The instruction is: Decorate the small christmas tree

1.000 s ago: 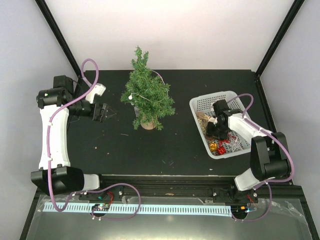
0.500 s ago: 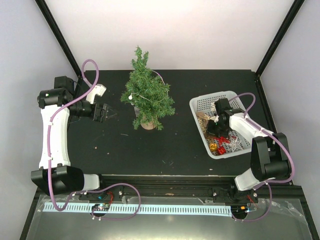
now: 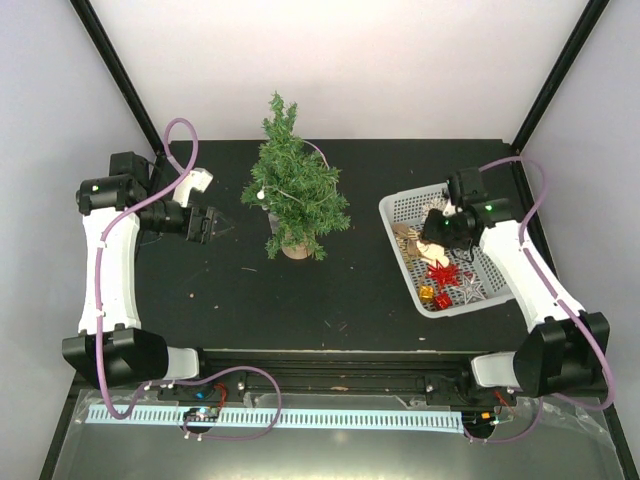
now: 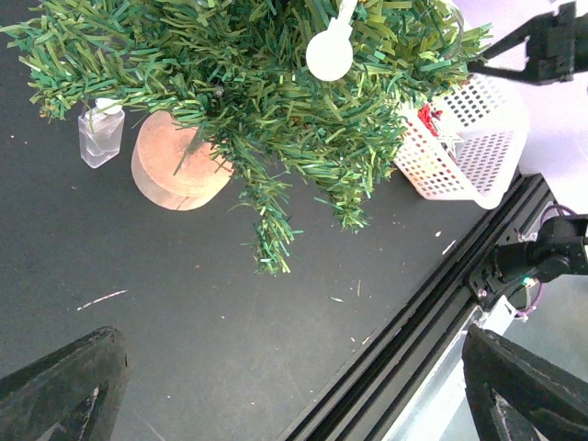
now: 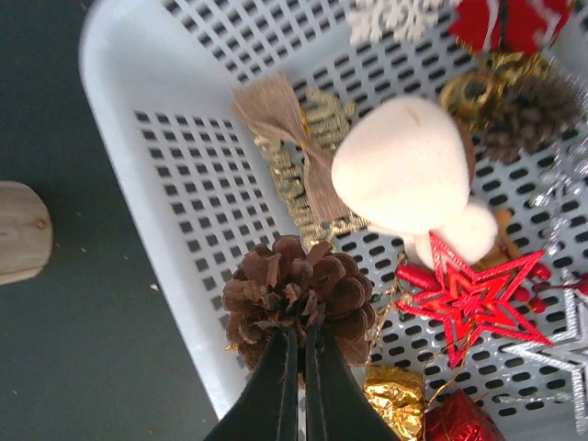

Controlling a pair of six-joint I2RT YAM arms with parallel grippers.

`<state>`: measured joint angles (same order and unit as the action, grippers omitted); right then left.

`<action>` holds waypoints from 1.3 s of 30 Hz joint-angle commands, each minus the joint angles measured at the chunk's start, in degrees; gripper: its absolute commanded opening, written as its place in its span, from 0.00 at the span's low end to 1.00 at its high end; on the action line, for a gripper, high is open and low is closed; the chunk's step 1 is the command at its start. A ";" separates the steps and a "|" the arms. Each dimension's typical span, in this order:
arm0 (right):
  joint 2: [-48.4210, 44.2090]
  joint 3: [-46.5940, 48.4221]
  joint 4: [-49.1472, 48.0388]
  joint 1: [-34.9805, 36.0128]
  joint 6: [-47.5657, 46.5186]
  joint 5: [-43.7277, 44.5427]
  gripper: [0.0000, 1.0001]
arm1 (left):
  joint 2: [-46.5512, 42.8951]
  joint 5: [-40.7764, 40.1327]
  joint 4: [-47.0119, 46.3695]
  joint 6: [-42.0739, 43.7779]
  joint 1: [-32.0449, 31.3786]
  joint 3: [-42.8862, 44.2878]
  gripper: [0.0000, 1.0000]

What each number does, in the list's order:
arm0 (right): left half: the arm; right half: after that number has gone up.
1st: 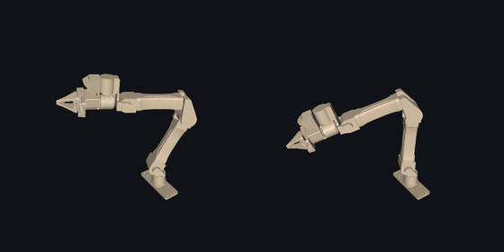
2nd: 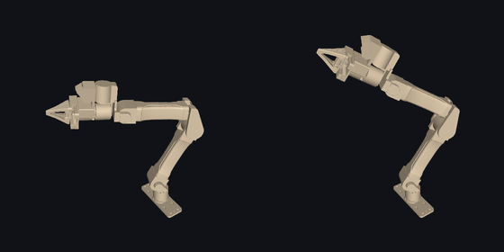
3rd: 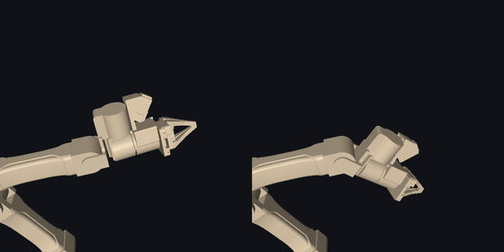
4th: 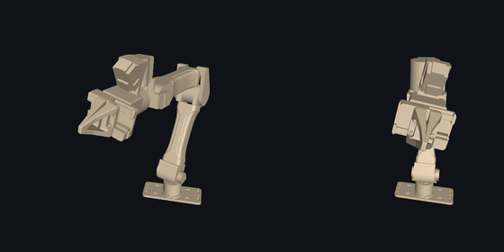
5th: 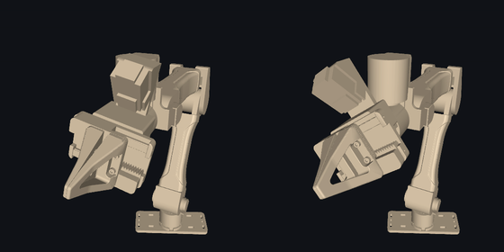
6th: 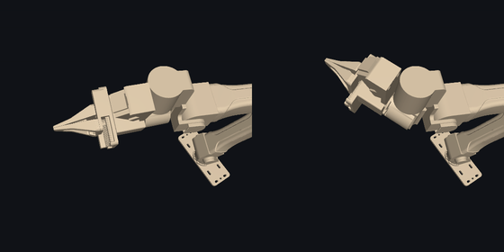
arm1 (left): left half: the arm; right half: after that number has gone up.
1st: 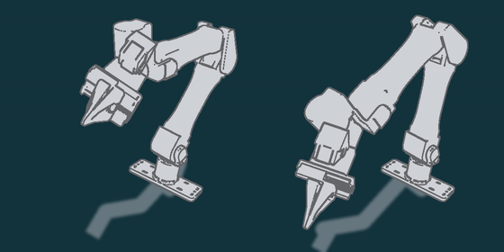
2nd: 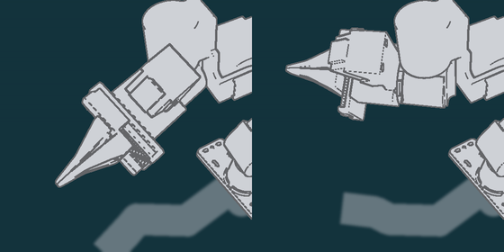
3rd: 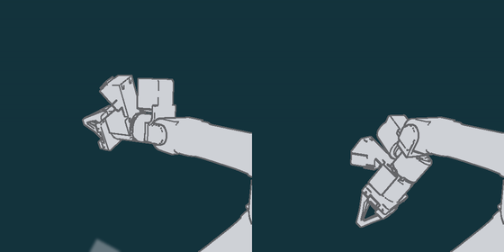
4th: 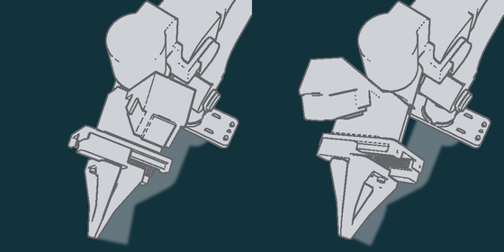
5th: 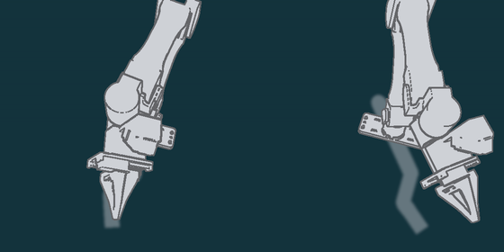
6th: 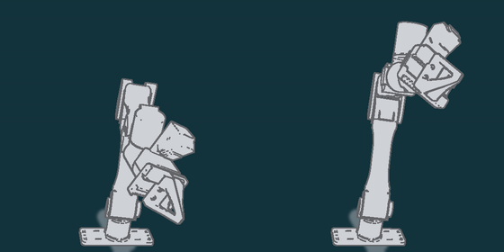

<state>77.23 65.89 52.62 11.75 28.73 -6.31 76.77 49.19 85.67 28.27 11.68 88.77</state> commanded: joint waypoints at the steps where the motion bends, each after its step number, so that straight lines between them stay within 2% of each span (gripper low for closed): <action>1: -1.44 6.29 4.69 -0.24 -1.31 3.67 0.01 | 0.52 1.19 0.17 -0.41 0.37 1.45 0.99; 7: -2.56 11.13 1.84 0.49 -0.49 -4.18 0.01 | 0.85 1.09 0.24 -0.41 0.40 1.68 0.99; 15: 0.14 23.61 -4.74 4.24 1.98 -16.78 0.01 | 1.32 1.51 -0.20 -0.65 0.44 1.08 0.99; 23: 6.92 34.57 -5.58 10.64 3.13 -23.08 0.01 | 1.34 1.54 -0.24 -0.54 0.36 0.77 0.99; 28: 11.69 40.12 -0.44 15.41 0.23 -20.34 0.01 | 1.12 1.61 -0.25 -0.50 0.36 0.50 0.99; 39: 13.06 39.38 -1.89 17.99 0.97 -21.19 0.01 | 0.42 1.96 -0.16 -0.41 0.37 -0.16 0.99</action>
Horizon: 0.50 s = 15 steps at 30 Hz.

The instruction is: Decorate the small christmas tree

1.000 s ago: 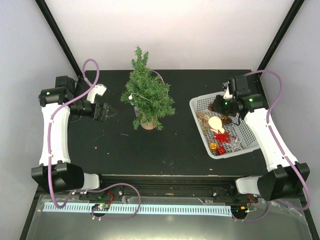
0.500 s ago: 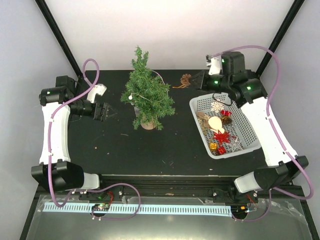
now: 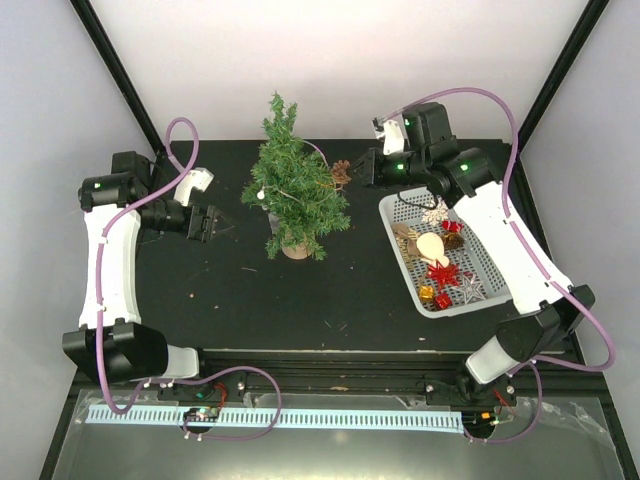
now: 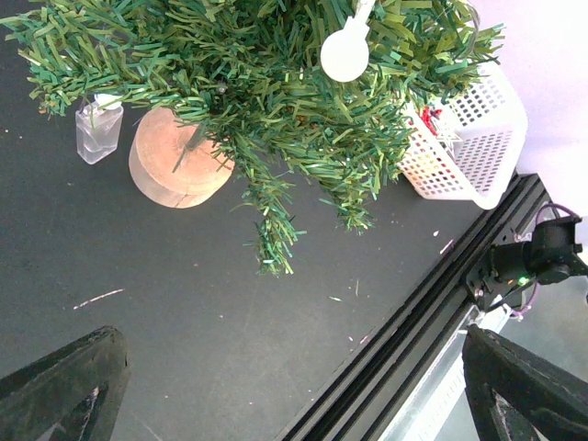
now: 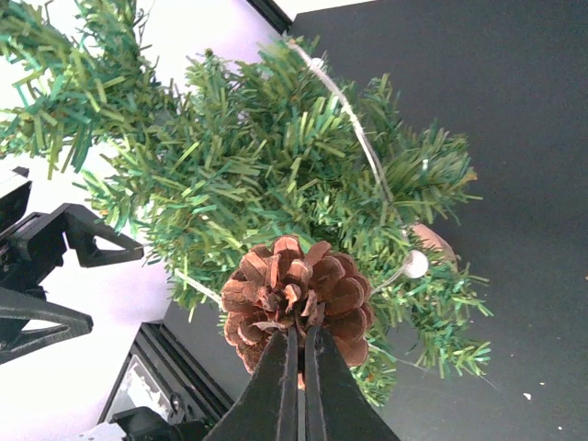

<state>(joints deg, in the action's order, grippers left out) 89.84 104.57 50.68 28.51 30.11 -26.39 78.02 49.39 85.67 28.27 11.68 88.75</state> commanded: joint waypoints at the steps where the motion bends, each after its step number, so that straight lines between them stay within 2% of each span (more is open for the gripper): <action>1: 0.50 0.45 -0.22 1.40 -0.21 -1.23 0.01 | -0.89 1.77 -0.15 -0.41 0.38 -0.15 0.99; 15: 1.22 -4.28 -6.47 3.60 2.14 -2.19 0.01 | -2.64 1.42 0.00 0.02 0.36 -2.29 0.99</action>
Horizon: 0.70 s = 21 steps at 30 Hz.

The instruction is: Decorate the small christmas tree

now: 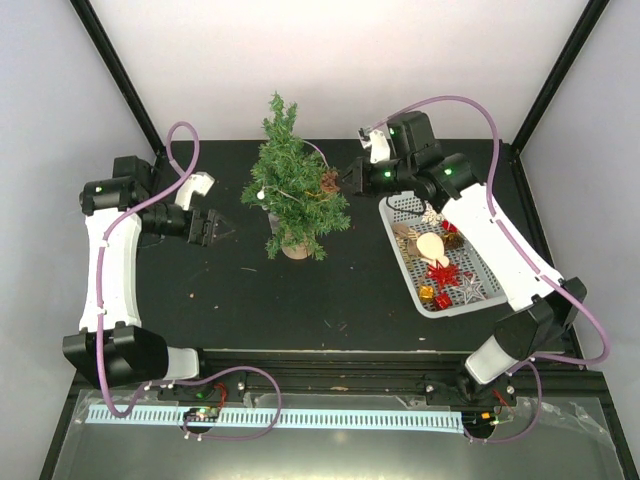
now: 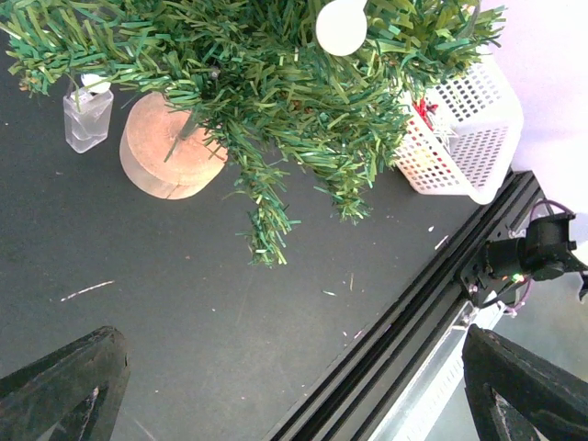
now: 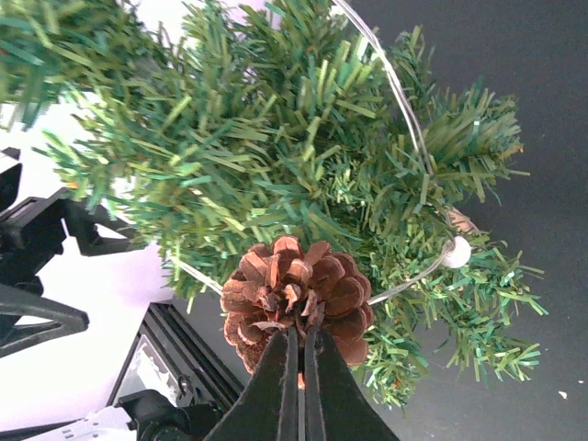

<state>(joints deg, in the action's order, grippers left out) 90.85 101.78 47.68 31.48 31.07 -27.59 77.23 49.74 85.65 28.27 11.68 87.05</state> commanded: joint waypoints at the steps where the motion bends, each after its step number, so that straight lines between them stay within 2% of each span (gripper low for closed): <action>1: 0.12 -1.90 -4.05 0.74 1.26 -0.98 0.01 | -1.95 1.07 0.03 -0.03 0.36 -0.88 0.99; 8: 0.56 -4.23 -7.47 1.03 2.23 -0.80 0.01 | -2.35 1.09 0.16 0.06 0.36 -1.04 0.99; 21: -0.40 -7.09 -7.95 1.69 1.96 0.02 0.01 | -2.96 0.89 0.59 0.55 0.40 -1.21 0.99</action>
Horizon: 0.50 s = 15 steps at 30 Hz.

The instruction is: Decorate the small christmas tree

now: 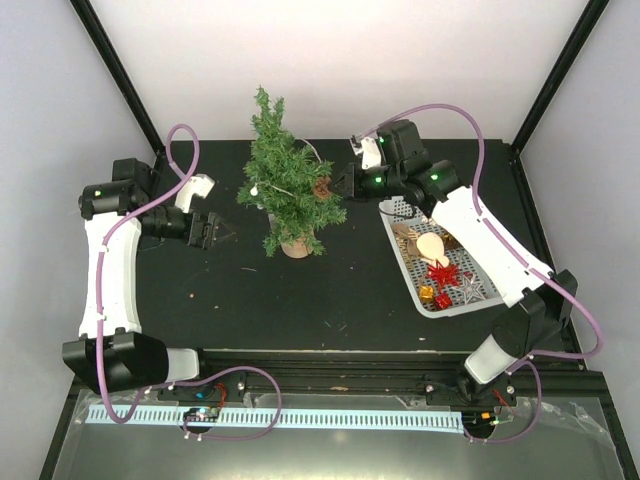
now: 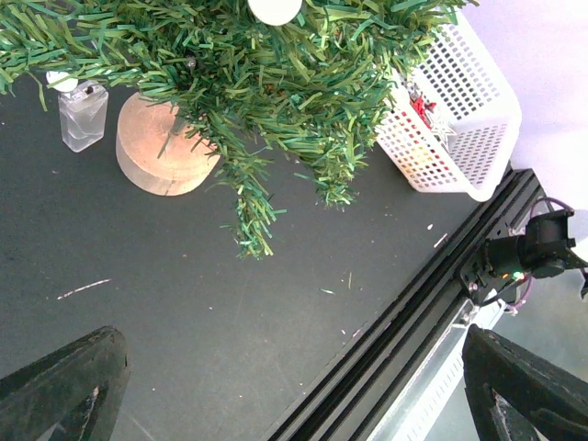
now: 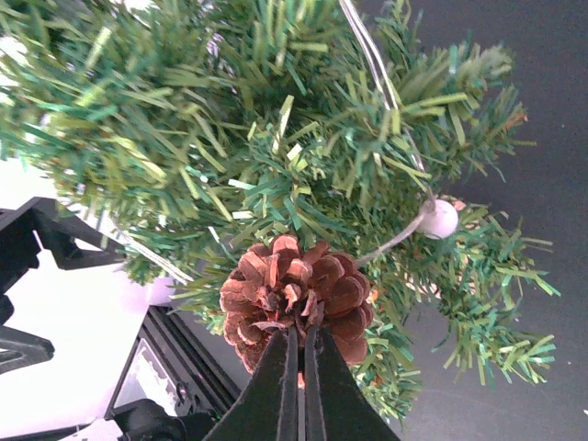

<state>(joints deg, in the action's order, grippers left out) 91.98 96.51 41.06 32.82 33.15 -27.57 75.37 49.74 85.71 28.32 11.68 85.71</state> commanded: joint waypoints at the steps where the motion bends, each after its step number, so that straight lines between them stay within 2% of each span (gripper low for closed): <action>1: -1.99 -2.32 -1.33 0.42 -0.18 0.08 0.01 | -1.11 0.91 0.54 0.51 0.36 0.09 0.99; 15: -4.60 -3.81 -0.82 0.40 -0.53 1.38 0.01 | -0.66 1.15 0.12 0.33 0.41 -0.24 0.99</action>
<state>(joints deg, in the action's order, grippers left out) 88.82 92.40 40.71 32.82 33.15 -27.03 75.33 49.74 85.69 28.32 11.68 85.67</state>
